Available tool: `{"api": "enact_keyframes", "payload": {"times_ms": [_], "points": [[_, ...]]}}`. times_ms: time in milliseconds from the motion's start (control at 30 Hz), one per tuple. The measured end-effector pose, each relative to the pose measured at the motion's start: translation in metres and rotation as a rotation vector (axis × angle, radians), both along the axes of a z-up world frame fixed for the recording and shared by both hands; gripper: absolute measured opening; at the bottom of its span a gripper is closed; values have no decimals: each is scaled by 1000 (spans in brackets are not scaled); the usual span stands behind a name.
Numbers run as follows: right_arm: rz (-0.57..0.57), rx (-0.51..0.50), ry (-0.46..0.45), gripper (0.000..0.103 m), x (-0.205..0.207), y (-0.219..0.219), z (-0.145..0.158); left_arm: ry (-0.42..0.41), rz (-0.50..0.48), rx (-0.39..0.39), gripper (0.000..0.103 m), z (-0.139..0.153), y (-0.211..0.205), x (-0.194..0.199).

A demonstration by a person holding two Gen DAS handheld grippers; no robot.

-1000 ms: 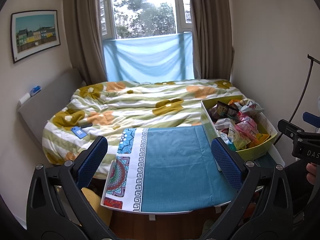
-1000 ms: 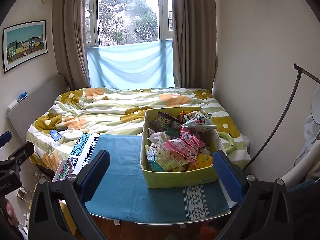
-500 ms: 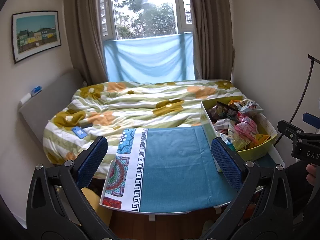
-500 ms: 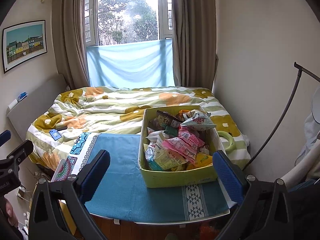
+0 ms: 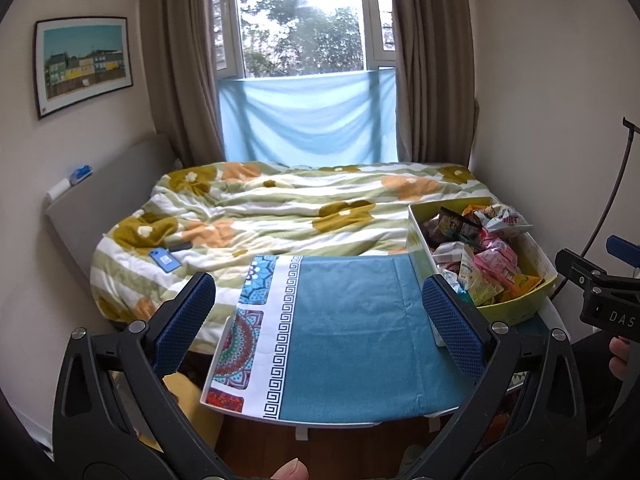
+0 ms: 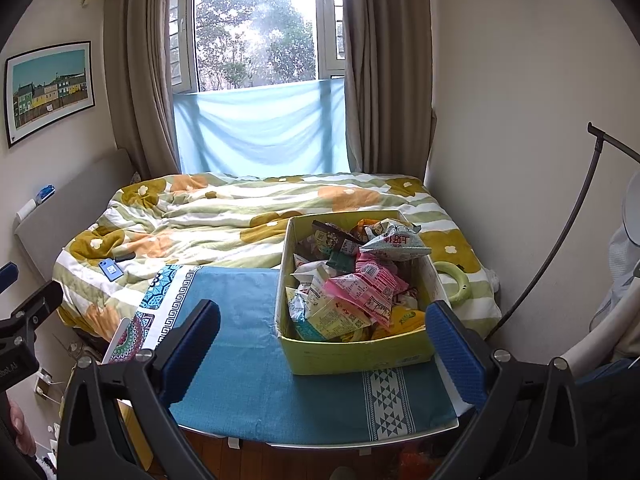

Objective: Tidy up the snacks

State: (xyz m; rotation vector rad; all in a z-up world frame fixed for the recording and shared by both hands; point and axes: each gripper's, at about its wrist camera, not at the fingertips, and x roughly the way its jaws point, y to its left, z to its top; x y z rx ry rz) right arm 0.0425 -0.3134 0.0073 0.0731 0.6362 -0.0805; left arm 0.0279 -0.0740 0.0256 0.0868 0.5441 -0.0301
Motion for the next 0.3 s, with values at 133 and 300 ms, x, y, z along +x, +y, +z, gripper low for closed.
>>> {"api": "enact_keyframes", "payload": {"times_ms": [133,300], "points": [[9,0,-4,102,-1,1,1,3,8,-25,102,-1,6,-1],[14,2,-7,102,-1,4,1,-23,15,-19,102,1,9,-5]]}}
